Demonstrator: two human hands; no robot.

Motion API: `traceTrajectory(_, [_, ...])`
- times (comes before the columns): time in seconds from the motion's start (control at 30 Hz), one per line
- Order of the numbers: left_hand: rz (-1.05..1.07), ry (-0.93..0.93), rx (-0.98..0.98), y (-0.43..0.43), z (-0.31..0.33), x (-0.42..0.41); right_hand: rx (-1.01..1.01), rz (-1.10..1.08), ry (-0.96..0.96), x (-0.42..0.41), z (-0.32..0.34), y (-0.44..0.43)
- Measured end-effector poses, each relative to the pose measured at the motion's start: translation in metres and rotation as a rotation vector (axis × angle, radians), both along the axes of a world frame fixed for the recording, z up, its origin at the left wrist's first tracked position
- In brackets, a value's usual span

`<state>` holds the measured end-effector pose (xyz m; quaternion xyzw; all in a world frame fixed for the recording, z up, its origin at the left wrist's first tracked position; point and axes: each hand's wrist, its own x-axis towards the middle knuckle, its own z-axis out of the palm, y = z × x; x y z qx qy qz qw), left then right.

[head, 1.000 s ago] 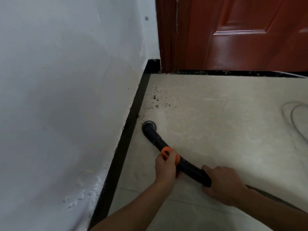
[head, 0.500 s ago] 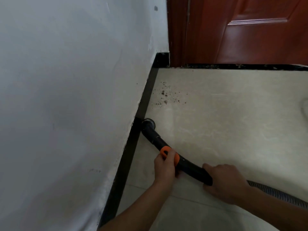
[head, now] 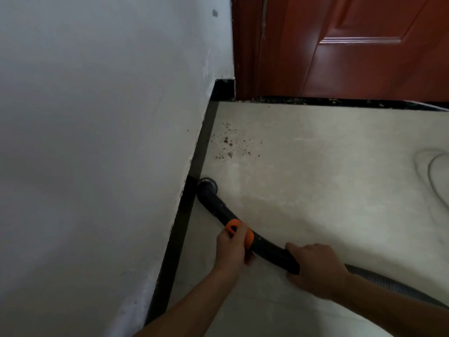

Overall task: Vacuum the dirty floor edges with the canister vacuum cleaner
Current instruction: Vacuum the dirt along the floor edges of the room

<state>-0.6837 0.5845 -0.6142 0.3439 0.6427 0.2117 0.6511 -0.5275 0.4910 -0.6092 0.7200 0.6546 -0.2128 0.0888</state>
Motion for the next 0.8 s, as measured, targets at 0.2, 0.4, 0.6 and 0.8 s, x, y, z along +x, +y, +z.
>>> traceTrajectory(0.2, [-0.391,0.048,-0.038,0.036,0.016,0.05,0.043,-0.2,-0.047,0.026,0.008,-0.011])
traceTrajectory(0.4, [-0.579,-0.016,-0.059,0.044,0.008,0.138,0.116,-0.464,-0.073,0.074,0.007,-0.025])
traceTrajectory(0.6, [-0.403,0.068,-0.065,0.052,0.007,0.088,0.105,-0.317,0.056,0.045,-0.007,-0.007])
traceTrajectory(0.8, [-0.005,0.162,0.03,0.033,0.007,0.01,0.049,-0.033,0.147,-0.007,-0.02,0.016])
